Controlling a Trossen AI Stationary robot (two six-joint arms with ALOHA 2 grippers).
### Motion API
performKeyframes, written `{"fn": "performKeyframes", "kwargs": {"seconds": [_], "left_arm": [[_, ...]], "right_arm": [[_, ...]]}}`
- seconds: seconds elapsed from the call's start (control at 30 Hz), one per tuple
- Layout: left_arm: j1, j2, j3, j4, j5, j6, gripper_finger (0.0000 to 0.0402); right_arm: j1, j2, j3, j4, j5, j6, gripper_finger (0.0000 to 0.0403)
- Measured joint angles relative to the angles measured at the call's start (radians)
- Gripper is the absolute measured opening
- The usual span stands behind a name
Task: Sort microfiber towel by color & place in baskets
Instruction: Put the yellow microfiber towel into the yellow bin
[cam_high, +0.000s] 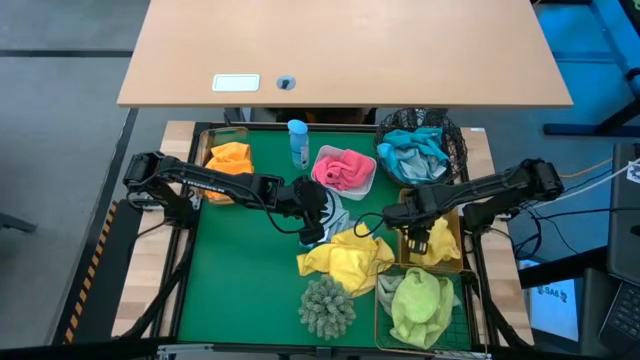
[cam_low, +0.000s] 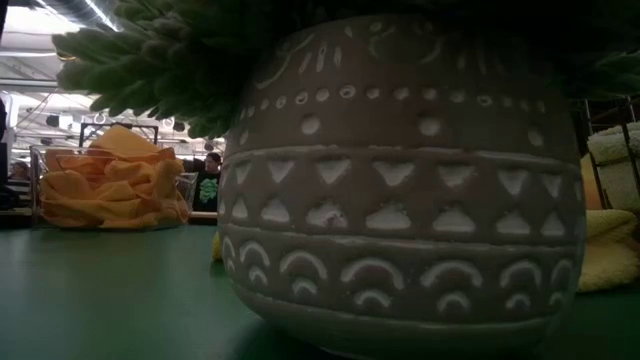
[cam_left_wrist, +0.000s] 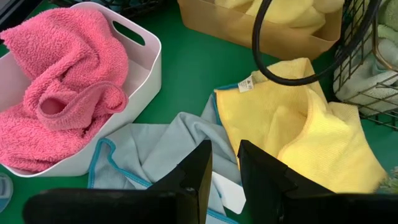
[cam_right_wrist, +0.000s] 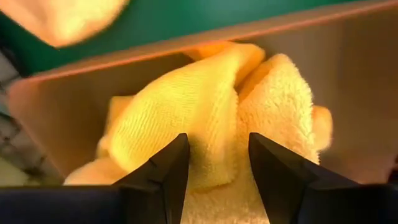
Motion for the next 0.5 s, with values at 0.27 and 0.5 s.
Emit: {"fn": "performKeyframes", "kwargs": {"seconds": [0.27,0.5], "left_arm": [[0.0,0.0,0.0,0.0,0.0,-0.001,0.0077],[0.0,0.0,0.0,-0.023,0.0,-0.046,0.0077]], "right_arm": [[0.0,0.0,-0.118,0.067,0.067,0.003,0.0168],[0.0,0.0,-0.196,0.124,0.067,0.002,0.0168]]}}
